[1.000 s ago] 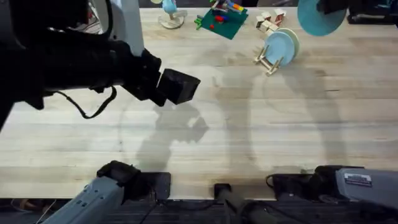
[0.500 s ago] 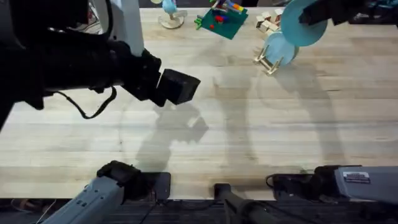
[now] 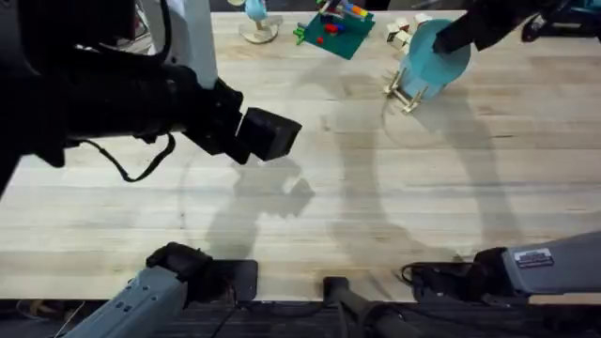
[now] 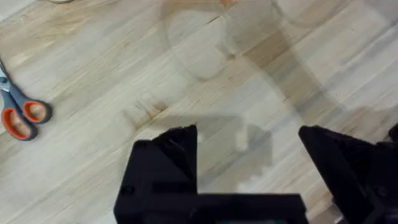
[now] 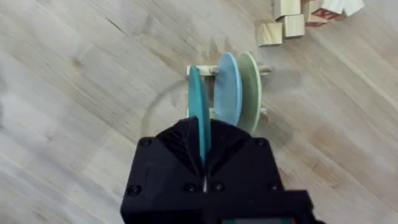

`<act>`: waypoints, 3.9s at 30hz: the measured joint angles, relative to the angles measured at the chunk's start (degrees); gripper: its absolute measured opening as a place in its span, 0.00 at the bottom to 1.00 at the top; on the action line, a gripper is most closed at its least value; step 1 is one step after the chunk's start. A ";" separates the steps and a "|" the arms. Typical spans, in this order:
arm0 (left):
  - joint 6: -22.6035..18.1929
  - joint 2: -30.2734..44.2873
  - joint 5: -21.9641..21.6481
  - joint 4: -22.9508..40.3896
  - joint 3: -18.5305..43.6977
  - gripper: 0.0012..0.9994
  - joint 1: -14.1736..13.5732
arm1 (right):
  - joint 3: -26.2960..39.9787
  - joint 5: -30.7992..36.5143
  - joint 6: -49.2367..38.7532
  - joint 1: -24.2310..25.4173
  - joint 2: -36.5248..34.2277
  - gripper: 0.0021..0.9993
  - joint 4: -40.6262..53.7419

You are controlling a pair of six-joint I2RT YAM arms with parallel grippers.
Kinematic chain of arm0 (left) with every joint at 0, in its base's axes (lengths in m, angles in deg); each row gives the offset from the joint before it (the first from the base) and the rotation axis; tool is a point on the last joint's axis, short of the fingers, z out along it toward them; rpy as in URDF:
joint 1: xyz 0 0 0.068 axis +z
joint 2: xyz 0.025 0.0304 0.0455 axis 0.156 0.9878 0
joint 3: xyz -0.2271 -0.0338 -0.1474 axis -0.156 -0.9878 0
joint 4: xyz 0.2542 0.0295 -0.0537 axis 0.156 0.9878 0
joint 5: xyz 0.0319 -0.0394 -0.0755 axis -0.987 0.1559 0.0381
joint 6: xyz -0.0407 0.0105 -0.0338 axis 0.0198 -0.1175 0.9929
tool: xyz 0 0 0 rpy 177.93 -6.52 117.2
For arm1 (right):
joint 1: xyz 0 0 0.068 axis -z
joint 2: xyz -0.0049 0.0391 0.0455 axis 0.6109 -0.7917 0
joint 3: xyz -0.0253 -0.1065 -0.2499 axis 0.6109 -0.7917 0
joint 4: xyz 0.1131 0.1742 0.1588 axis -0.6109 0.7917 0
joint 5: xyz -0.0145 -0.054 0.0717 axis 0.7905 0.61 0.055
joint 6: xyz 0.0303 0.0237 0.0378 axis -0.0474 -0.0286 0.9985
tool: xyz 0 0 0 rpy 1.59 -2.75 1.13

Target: Pick up the plates from the table one by one and place each into a slot on the dish rack.

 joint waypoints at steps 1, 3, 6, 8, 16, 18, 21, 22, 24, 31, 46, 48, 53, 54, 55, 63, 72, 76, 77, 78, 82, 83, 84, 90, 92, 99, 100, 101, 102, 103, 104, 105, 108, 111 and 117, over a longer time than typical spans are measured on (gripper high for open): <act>0.00 0.00 0.00 0.00 0.00 1.00 0.00 | 0.00 -0.01 -0.25 0.00 -0.56 0.03 -0.14; 0.00 0.00 0.00 0.00 0.00 0.99 0.00 | 0.00 0.03 -0.54 0.00 -1.56 0.03 -0.65; 0.00 0.00 0.01 0.00 0.00 1.00 0.00 | 0.00 0.58 -0.82 -0.03 -2.96 0.03 -1.87; 0.00 0.00 0.02 0.00 0.00 1.00 0.00 | 0.00 1.42 -0.86 -0.22 -3.77 0.03 -2.58; 0.00 0.00 0.00 0.00 0.00 1.00 0.00 | 0.00 2.94 -1.01 -1.17 -5.32 0.03 -4.60; 0.00 0.00 0.02 0.02 0.00 1.00 0.00 | 0.00 3.09 -1.03 -1.49 -5.72 0.03 -4.85; 0.00 0.00 0.01 0.02 0.00 0.99 0.00 | 0.00 3.15 -1.03 -1.75 -6.60 0.03 -5.07; -0.01 0.00 0.02 0.01 0.00 0.99 0.00 | 0.00 3.30 -1.03 -1.85 -6.97 0.03 -5.23; 0.00 0.00 0.00 0.02 0.00 1.00 0.00 | 0.00 3.71 -1.04 -1.93 -7.63 0.03 -5.35; 0.00 0.02 0.02 0.02 0.00 0.99 0.00 | 0.00 4.60 -1.03 -2.01 -8.13 0.03 -5.44; 0.00 0.00 0.00 0.74 0.00 0.99 0.00 | 0.04 4.58 -1.03 -2.12 -9.84 0.03 -4.71; 0.00 0.00 0.00 1.05 0.00 1.00 0.00 | 0.11 4.60 -1.03 -2.24 -9.84 0.03 -4.69; 0.00 0.00 0.00 1.27 0.00 1.00 0.00 | 0.11 4.62 -1.03 -2.27 -9.84 0.03 -4.60; 0.00 0.00 0.00 1.28 0.00 1.00 0.00 | 0.11 4.62 -1.03 -2.26 -9.84 0.03 -4.56; 0.00 0.00 0.01 1.27 0.00 1.00 0.00 | 0.11 4.62 -1.03 -2.27 -9.84 0.03 -4.56; 0.00 0.00 0.02 1.27 0.00 1.00 0.00 | 0.11 4.75 -1.04 -2.27 -9.84 0.13 -4.52; 0.00 0.00 0.00 1.29 0.00 0.99 0.00 | 0.11 4.77 -1.03 -2.27 -9.84 0.14 -4.54; 0.00 0.00 0.00 1.29 0.00 1.00 0.00 | 0.11 4.79 -0.71 -2.27 -9.84 0.14 -4.54; 0.00 0.00 0.00 1.29 0.00 1.00 0.00 | 0.11 4.79 -0.52 -2.28 -9.81 0.14 -4.54; 0.00 0.00 0.00 1.28 0.00 1.00 0.00 | 0.11 4.79 -0.42 -2.37 -9.81 0.14 -4.54; 0.00 0.00 0.00 1.29 0.00 1.00 0.00 | 0.11 4.82 -0.12 -2.54 -8.39 0.15 -4.16; 0.00 0.00 0.00 1.27 0.00 0.99 0.00 | 0.11 4.84 -0.12 -2.56 -7.50 0.15 -3.98; 0.00 0.00 0.00 1.28 0.00 1.00 0.00 | 0.11 4.83 -0.08 -2.60 -6.16 0.15 -3.64; 0.00 0.00 0.02 1.28 0.00 1.00 0.00 | 0.38 4.83 0.77 -2.60 2.63 0.29 1.25; 0.00 0.00 0.00 1.29 0.00 1.00 0.00 | 0.63 4.88 1.55 -2.60 4.92 0.38 3.61; 0.00 0.00 0.00 1.27 0.00 1.00 0.00 | 0.70 6.54 5.07 -2.60 9.47 0.99 9.59; 0.00 0.00 0.00 1.28 0.00 1.00 0.00 | 0.70 6.55 5.78 -2.60 10.18 1.00 9.79; 0.00 0.00 0.00 1.28 0.00 1.00 0.00 | 0.68 6.67 6.39 -2.60 10.94 1.00 9.91; 0.00 0.00 0.00 1.27 0.00 1.00 0.00 | 0.63 6.72 7.04 -2.60 11.81 1.00 10.19; 0.00 0.00 0.00 1.29 0.00 1.00 0.00 | 0.49 6.72 7.56 -2.60 12.62 1.00 10.78; 0.00 0.00 0.00 1.28 0.00 1.00 0.00 | 0.10 6.72 8.24 -2.60 13.75 1.00 11.68; 0.00 0.00 0.00 1.29 0.00 1.00 0.00 | -0.57 6.72 8.89 -2.60 14.81 1.00 12.11; 0.00 0.00 0.00 1.29 0.00 1.00 0.00 | -3.71 6.74 10.44 -3.08 18.09 1.00 12.25; -0.02 0.00 0.00 1.28 0.00 1.00 0.00 | -8.11 6.74 11.68 -4.85 21.22 1.00 12.22; 0.00 0.00 0.01 1.28 0.00 1.00 0.00 | -14.59 6.72 15.47 -8.45 26.13 1.00 12.34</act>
